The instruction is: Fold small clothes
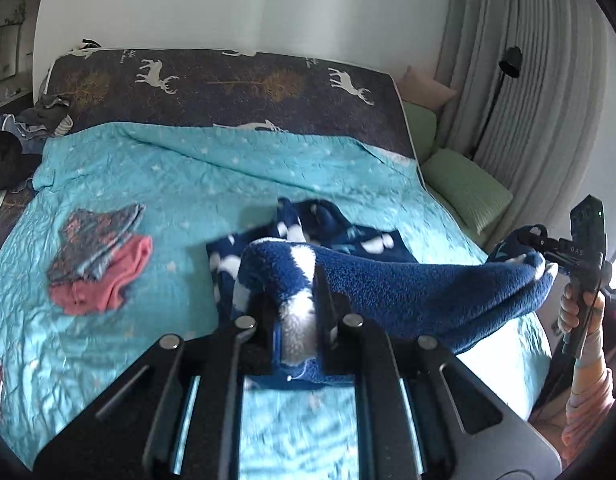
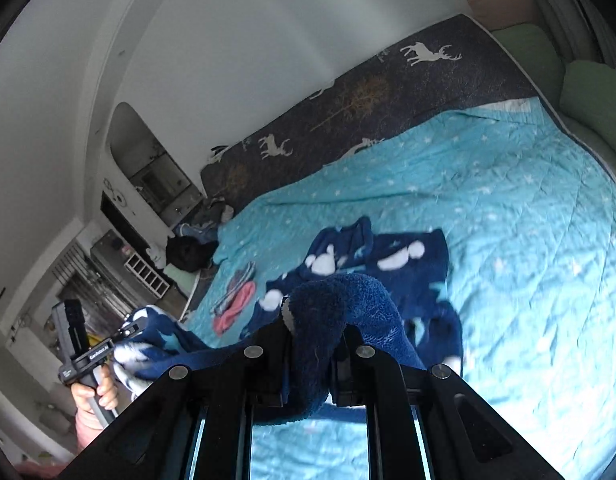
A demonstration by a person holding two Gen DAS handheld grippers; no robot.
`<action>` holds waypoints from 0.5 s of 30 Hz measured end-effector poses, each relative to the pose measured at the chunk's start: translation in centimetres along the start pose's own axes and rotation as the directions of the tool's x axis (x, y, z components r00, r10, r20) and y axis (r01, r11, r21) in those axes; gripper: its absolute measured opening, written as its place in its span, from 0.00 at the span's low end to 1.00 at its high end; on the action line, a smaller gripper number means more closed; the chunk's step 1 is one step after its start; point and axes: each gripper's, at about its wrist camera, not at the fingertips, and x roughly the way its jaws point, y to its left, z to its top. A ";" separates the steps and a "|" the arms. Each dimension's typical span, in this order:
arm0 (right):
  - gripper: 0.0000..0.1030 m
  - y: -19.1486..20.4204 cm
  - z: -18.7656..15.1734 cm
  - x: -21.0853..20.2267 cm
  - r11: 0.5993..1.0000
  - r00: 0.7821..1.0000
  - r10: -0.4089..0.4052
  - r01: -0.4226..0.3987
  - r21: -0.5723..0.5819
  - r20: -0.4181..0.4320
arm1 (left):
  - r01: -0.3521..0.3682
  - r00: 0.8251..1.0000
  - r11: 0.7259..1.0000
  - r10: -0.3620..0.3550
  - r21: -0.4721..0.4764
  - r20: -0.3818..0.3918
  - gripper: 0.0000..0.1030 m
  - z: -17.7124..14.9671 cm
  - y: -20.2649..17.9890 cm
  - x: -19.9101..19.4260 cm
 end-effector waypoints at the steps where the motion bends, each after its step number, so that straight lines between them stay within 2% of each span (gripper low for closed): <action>1: 0.12 -0.2 0.7 0.4 1.000 1.000 -0.004 0.004 0.000 0.000 | -0.003 1.000 1.000 0.003 -0.006 0.000 0.13 0.4 0.2 0.5; 8: 0.12 -3.3 5.3 6.6 0.998 0.999 -0.043 0.044 0.035 -0.024 | -0.053 0.998 0.997 0.051 -0.063 -0.038 0.13 3.6 2.9 6.5; 13: 0.12 -6.4 7.4 11.9 0.993 0.994 -0.084 0.089 0.074 -0.070 | -0.064 0.993 0.989 0.049 -0.134 -0.108 0.13 4.8 5.5 12.4; 15: 0.12 -7.6 7.7 14.3 0.991 0.991 -0.093 0.101 0.091 -0.097 | -0.083 0.987 0.988 0.064 -0.128 -0.149 0.13 5.0 6.0 15.1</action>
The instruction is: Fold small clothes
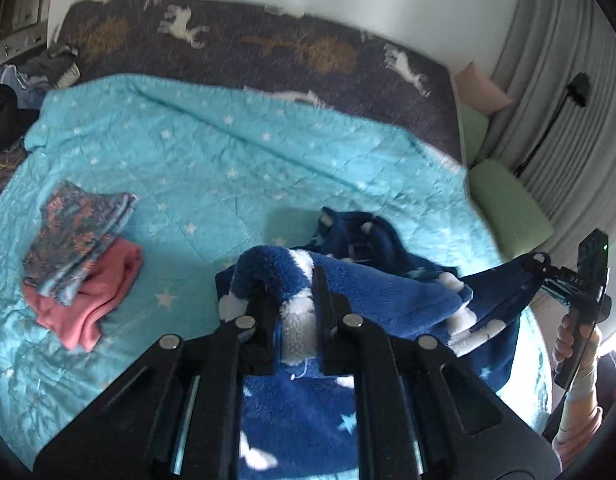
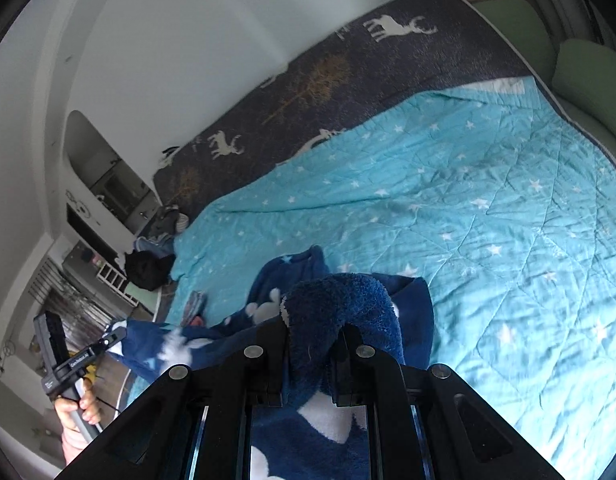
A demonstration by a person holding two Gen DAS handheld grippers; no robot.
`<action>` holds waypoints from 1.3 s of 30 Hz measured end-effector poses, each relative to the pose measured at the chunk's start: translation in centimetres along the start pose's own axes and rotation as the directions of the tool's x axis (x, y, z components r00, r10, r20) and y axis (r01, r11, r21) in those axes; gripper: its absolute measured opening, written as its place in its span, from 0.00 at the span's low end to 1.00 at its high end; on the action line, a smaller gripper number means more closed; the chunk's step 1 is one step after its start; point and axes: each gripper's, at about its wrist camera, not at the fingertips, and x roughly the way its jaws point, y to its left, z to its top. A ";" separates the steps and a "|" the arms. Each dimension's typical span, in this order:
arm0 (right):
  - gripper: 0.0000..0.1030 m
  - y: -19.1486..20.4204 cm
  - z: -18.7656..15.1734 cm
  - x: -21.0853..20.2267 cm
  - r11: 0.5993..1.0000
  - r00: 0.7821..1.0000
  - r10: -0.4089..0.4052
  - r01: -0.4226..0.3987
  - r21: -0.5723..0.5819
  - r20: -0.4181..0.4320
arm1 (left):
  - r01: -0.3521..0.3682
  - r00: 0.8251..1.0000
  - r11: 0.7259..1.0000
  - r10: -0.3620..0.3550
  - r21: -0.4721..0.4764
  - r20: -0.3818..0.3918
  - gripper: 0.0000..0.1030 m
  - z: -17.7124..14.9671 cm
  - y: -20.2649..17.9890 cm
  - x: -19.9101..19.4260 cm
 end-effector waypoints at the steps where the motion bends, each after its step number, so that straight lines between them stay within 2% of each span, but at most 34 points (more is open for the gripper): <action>1: 0.12 -0.4 0.3 1.3 1.000 1.000 -0.012 0.012 0.003 -0.015 | -0.016 1.000 1.000 0.016 0.005 -0.018 0.13 0.2 0.0 1.3; 6: 0.12 -3.8 1.4 8.2 0.995 0.992 -0.079 0.085 0.061 -0.095 | -0.065 0.991 0.998 0.063 -0.013 -0.121 0.13 1.0 1.2 9.1; 11: 0.14 -8.1 1.3 12.0 0.975 0.982 -0.103 0.131 0.178 -0.160 | -0.091 0.975 0.994 0.076 -0.066 -0.209 0.14 0.7 3.0 13.9; 14: 0.16 -10.5 0.1 12.9 0.965 0.978 -0.074 0.120 0.234 -0.196 | -0.064 0.974 0.992 0.037 -0.113 -0.224 0.14 0.0 3.8 14.4; 18: 0.22 -10.9 -0.1 11.0 0.968 0.984 -0.038 0.080 0.239 -0.177 | -0.014 0.980 0.987 -0.018 -0.161 -0.197 0.18 0.5 4.3 12.3; 19: 0.26 -10.6 0.1 10.1 0.970 0.985 -0.055 0.092 0.226 -0.163 | -0.005 0.982 0.987 -0.025 -0.161 -0.187 0.20 0.8 4.2 11.8; 21: 0.54 -9.4 0.4 8.1 0.976 0.988 -0.099 0.119 0.181 -0.119 | 0.017 0.988 0.992 -0.036 -0.124 -0.151 0.27 1.2 3.4 9.6; 22: 0.57 -8.7 0.6 6.9 0.981 0.990 -0.111 0.124 0.152 -0.090 | 0.020 0.990 0.994 -0.035 -0.108 -0.137 0.31 1.5 3.1 9.0; 24: 0.58 -7.0 0.9 4.8 0.989 0.992 -0.112 0.116 0.096 -0.055 | -0.004 0.997 0.999 0.000 -0.052 -0.075 0.59 1.7 1.9 6.6; 26: 0.58 -4.9 0.6 3.4 0.996 0.995 -0.087 0.088 0.033 -0.044 | -0.022 1.000 1.000 0.022 0.012 0.002 0.67 1.7 0.7 4.3; 28: 0.58 -2.0 -0.5 3.2 0.996 0.995 -0.061 0.055 -0.065 -0.083 | -0.001 0.999 0.998 -0.002 0.062 0.040 0.67 1.4 -0.6 2.4; 30: 0.58 1.2 -2.3 4.1 0.982 0.987 -0.070 0.043 -0.183 -0.144 | 0.074 0.997 0.992 -0.075 0.098 0.003 0.67 0.5 -1.7 1.9; 32: 0.57 3.9 -4.3 5.8 0.961 0.972 -0.103 0.043 -0.273 -0.211 | 0.106 0.993 0.985 -0.097 0.140 -0.066 0.67 -0.7 -2.9 2.5; 34: 0.56 5.5 -5.9 7.7 0.940 0.956 -0.145 0.053 -0.337 -0.256 | 0.111 0.985 0.974 -0.081 0.197 -0.154 0.67 -2.7 -4.4 4.2; 36: 0.53 6.5 -6.9 10.4 0.917 0.934 -0.210 0.086 -0.389 -0.288 | 0.119 0.975 0.962 -0.067 0.245 -0.210 0.64 -4.2 -5.4 5.9; 39: 0.48 6.1 -7.0 14.0 0.913 0.904 -0.270 0.130 -0.388 -0.332 | 0.104 0.960 0.954 -0.023 0.281 -0.279 0.60 -5.0 -6.2 9.6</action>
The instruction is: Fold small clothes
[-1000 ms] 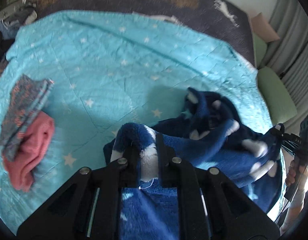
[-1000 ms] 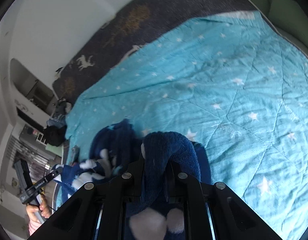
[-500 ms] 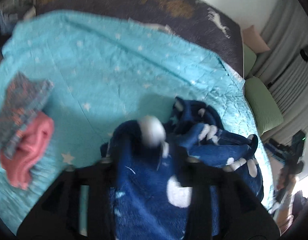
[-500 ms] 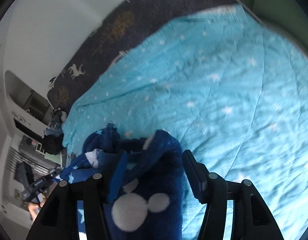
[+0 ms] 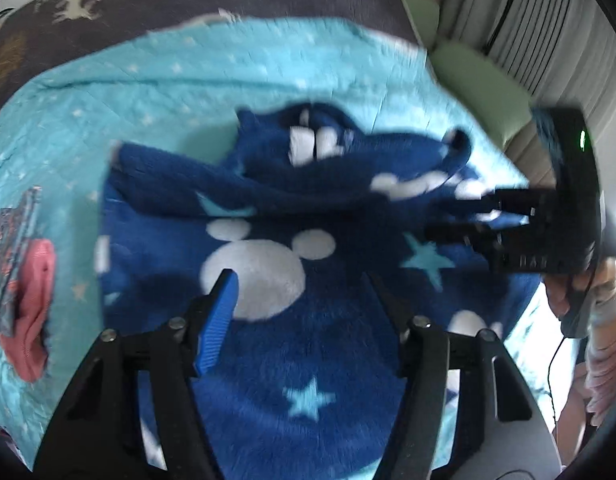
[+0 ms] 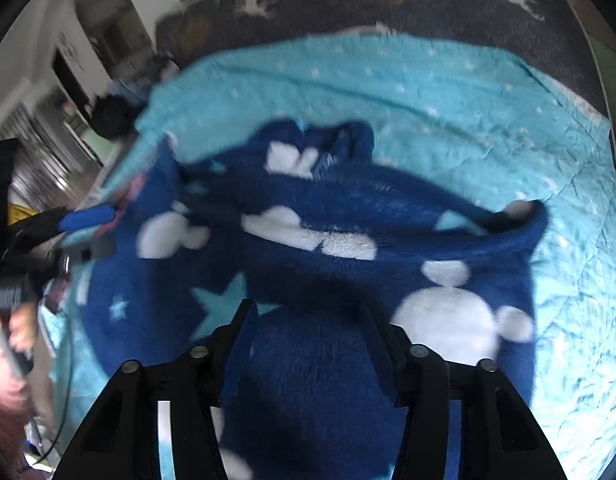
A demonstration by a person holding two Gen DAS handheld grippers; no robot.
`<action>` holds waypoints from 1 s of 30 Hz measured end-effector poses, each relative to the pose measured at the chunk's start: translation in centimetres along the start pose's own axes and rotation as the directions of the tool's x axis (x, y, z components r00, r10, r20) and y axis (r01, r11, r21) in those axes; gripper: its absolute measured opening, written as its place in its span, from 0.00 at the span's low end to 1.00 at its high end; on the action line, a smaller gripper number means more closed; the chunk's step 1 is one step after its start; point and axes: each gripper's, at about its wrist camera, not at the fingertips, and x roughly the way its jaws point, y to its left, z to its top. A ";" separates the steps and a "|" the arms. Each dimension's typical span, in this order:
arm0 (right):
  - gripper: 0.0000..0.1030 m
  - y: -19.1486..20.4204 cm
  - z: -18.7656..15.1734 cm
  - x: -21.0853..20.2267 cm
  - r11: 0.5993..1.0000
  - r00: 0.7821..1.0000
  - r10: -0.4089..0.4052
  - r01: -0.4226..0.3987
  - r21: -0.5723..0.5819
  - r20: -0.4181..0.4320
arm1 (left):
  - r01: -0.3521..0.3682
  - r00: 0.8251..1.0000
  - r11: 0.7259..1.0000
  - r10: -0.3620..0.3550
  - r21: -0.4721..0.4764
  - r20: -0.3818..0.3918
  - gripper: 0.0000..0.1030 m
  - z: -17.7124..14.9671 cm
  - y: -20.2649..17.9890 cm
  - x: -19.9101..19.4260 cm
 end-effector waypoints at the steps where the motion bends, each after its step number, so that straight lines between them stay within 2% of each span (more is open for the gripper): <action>1: 0.48 -0.3 0.6 0.8 1.000 1.000 -0.008 0.008 0.008 -0.002 | -0.004 1.000 1.000 0.004 0.001 -0.016 0.60 0.6 0.0 1.0; 4: 0.47 -1.5 3.9 2.1 0.997 0.995 -0.080 0.078 0.027 0.063 | -0.080 0.997 0.997 0.079 -0.010 -0.013 0.60 3.6 0.7 3.8; 8: 0.47 -4.1 7.6 2.9 0.985 0.982 -0.133 0.117 0.123 0.133 | -0.196 0.979 0.973 0.201 -0.120 0.034 0.60 8.0 3.9 5.4; 10: 0.47 -5.5 8.2 3.6 0.976 0.982 -0.139 0.113 0.187 0.129 | -0.236 0.969 0.960 0.244 -0.149 0.039 0.60 8.5 5.5 5.7; 13: 0.47 -7.2 7.5 4.1 0.965 0.987 -0.101 0.068 0.254 0.122 | -0.255 0.964 0.948 0.264 -0.190 0.024 0.60 7.6 7.2 5.3; 15: 0.47 -8.6 5.6 2.7 0.954 0.986 -0.076 0.028 0.298 0.152 | -0.235 0.967 0.946 0.250 -0.225 0.041 0.60 5.8 8.3 3.5; 17: 0.48 -9.7 3.8 0.4 0.950 0.980 -0.049 -0.014 0.312 0.193 | -0.187 0.974 0.952 0.212 -0.241 0.082 0.60 3.1 8.7 0.6; 18: 0.49 -10.3 2.4 -1.3 0.949 0.976 -0.050 -0.020 0.314 0.213 | -0.181 0.973 0.952 0.209 -0.247 0.094 0.64 1.9 8.6 -0.3; 19: 0.51 -10.6 1.3 -2.6 0.949 0.973 -0.056 -0.019 0.315 0.225 | -0.177 0.973 0.950 0.208 -0.257 0.100 0.67 0.6 8.7 -1.5; 21: 0.61 -11.7 -2.1 -5.8 0.944 0.965 -0.076 -0.011 0.330 0.251 | -0.145 0.978 0.945 0.183 -0.292 0.105 0.74 -3.3 8.8 -3.8; 24: 0.64 -13.4 -8.1 -9.1 0.921 0.968 -0.071 -0.030 0.388 0.242 | -0.097 0.989 0.946 0.128 -0.309 0.079 0.75 -8.0 8.0 -5.7; 27: 0.65 -14.1 -13.3 -10.5 0.898 0.978 -0.048 -0.047 0.438 0.203 | -0.036 0.994 0.939 0.070 -0.341 0.088 0.82 -11.7 7.3 -6.9; 29: 0.66 -14.0 -16.1 -10.6 0.881 0.982 0.002 -0.091 0.464 0.188 | 0.009 0.997 0.930 0.022 -0.368 0.079 0.82 -12.7 6.8 -6.8; 30: 0.66 -14.0 -17.1 -10.5 0.869 0.981 0.043 -0.129 0.478 0.188 | 0.042 0.997 0.915 -0.009 -0.402 0.082 0.82 -13.5 6.7 -6.7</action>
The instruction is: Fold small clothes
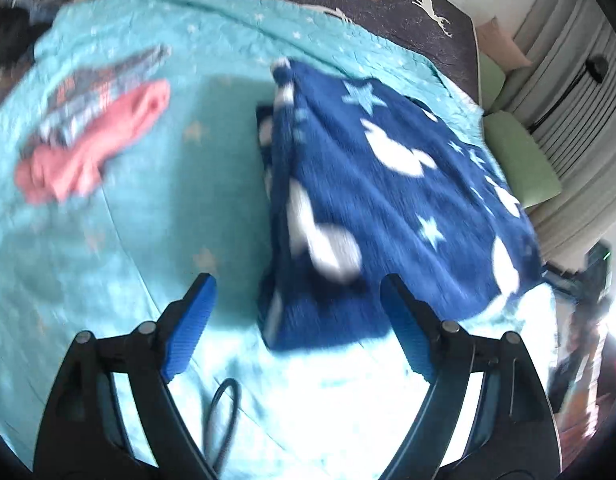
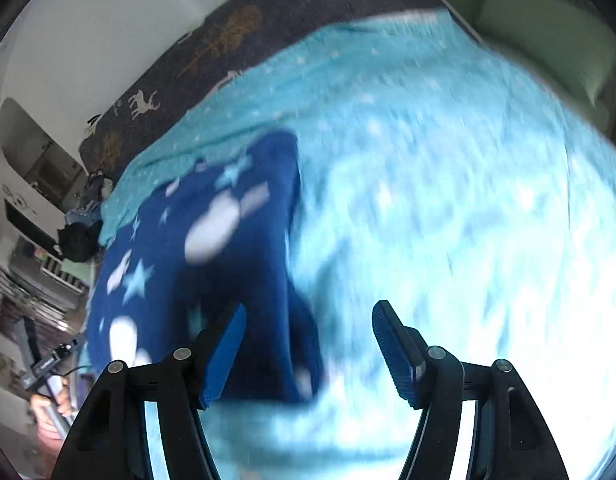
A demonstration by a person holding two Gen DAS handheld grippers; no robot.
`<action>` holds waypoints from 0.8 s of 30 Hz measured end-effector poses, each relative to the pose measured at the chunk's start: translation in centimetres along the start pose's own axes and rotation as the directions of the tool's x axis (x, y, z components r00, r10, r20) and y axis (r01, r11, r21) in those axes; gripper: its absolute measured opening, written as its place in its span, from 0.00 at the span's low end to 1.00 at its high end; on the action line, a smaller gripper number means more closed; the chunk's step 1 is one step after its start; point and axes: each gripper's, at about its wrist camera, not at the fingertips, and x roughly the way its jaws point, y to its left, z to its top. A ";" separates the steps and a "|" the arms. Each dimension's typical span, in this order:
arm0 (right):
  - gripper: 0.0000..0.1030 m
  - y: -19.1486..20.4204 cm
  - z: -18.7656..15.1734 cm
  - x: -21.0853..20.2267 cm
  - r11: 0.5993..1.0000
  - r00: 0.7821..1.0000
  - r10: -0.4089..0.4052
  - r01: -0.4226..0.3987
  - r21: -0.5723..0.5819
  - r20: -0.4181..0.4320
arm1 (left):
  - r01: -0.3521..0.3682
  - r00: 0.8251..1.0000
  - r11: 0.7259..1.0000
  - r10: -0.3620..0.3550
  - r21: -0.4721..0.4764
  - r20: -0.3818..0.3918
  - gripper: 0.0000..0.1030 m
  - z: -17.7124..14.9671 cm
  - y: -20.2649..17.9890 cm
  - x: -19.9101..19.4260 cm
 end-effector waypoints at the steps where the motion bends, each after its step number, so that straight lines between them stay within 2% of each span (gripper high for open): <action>1: 0.67 -0.3 -0.8 0.1 0.999 0.999 0.044 -0.043 0.030 -0.015 | 0.016 1.000 0.999 -0.017 -0.031 -0.002 0.82 -0.3 0.0 0.1; 4: 0.67 -1.0 -2.8 0.8 0.979 0.986 0.161 -0.155 0.129 -0.032 | 0.100 0.994 0.984 -0.105 -0.147 -0.025 0.82 -1.7 0.7 0.4; 7: 0.68 -0.5 -4.0 2.3 0.955 0.967 0.246 -0.230 0.187 -0.064 | 0.122 0.991 0.980 -0.130 -0.155 -0.043 0.82 -2.7 0.0 1.0; 10: 0.69 0.5 -3.9 3.3 0.955 0.965 0.254 -0.241 0.171 -0.058 | 0.076 0.995 0.990 -0.082 -0.120 -0.051 0.82 -2.7 -0.9 1.8; 14: 0.72 0.6 -2.7 4.2 0.935 0.959 0.284 -0.274 0.226 -0.012 | 0.098 0.994 0.978 -0.107 -0.185 -0.038 0.82 -1.5 -0.7 3.0; 17: 0.73 0.7 -1.5 5.4 0.920 0.955 0.295 -0.282 0.273 -0.007 | 0.100 0.994 0.956 -0.107 -0.276 -0.011 0.82 -0.7 0.8 4.0; 19: 0.73 0.8 -0.8 6.2 0.916 0.957 0.289 -0.276 0.291 -0.001 | 0.122 0.993 0.926 -0.117 -0.356 0.035 0.80 -0.2 2.0 4.5; 20: 0.73 1.0 -0.5 6.5 0.913 0.958 0.286 -0.275 0.301 0.007 | 0.135 0.991 0.910 -0.122 -0.391 0.058 0.68 -0.1 2.5 4.6; 21: 0.71 1.1 -0.1 6.8 0.911 0.960 0.278 -0.270 0.312 0.020 | 0.148 0.989 0.897 -0.131 -0.416 0.069 0.55 0.0 2.9 4.8; 22: 0.66 1.1 0.0 6.9 0.912 0.963 0.269 -0.264 0.315 0.030 | 0.158 0.987 0.891 -0.142 -0.425 0.069 0.49 0.1 3.0 5.0; 23: 0.44 1.3 0.1 7.1 0.914 0.966 0.255 -0.254 0.315 0.038 | 0.166 0.986 0.891 -0.148 -0.421 0.076 0.39 0.1 2.8 4.8; 24: 0.31 1.3 0.2 7.3 0.913 0.964 0.262 -0.260 0.316 0.035 | 0.161 0.987 0.899 -0.138 -0.408 0.086 0.35 0.1 2.5 4.5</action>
